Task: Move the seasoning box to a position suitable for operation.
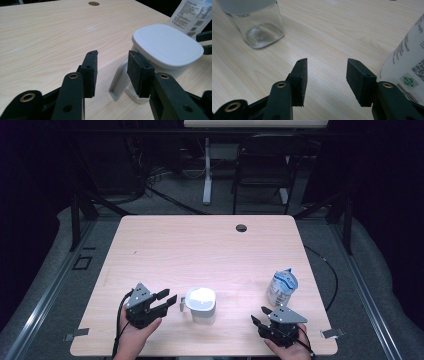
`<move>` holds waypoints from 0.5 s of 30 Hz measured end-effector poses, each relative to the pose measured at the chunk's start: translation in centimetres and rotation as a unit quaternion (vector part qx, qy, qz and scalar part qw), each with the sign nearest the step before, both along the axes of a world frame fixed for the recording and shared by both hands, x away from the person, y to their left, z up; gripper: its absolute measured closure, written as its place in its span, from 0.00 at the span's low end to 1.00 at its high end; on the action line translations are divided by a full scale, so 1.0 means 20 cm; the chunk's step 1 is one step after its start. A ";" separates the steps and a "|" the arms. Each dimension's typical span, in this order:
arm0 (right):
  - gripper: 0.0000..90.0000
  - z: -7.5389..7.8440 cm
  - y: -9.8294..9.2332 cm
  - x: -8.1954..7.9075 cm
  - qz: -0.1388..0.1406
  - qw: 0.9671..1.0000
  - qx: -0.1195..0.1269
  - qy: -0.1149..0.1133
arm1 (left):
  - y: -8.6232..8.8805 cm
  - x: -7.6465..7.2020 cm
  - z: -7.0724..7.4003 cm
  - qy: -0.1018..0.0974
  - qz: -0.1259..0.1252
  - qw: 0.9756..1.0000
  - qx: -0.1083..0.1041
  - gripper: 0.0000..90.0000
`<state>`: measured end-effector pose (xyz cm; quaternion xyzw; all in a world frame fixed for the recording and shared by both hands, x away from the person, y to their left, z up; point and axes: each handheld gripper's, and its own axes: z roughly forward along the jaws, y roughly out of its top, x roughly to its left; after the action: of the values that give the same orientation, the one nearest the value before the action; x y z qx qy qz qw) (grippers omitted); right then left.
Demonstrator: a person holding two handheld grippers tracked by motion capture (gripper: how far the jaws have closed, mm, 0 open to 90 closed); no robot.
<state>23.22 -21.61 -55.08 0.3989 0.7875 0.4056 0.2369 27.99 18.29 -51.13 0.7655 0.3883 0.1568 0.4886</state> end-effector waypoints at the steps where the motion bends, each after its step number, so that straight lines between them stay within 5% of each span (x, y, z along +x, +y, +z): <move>1: 0.57 0.00 0.01 0.00 0.000 1.000 -0.001 -0.001 | -0.01 0.01 0.01 0.004 0.000 1.000 0.003 0.67; 8: 0.56 0.00 0.04 0.00 0.009 1.000 -0.011 -0.002 | -0.06 0.11 0.10 0.029 -0.033 0.999 -0.007 0.73; 15: 0.56 0.00 0.03 0.00 0.008 1.000 -0.007 -0.005 | -0.07 0.10 0.11 0.028 -0.053 0.998 0.002 0.79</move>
<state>23.15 -21.10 -55.08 0.3891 0.7925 0.4036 0.2402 30.04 16.88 -48.97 0.7899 0.3609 0.1098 0.4834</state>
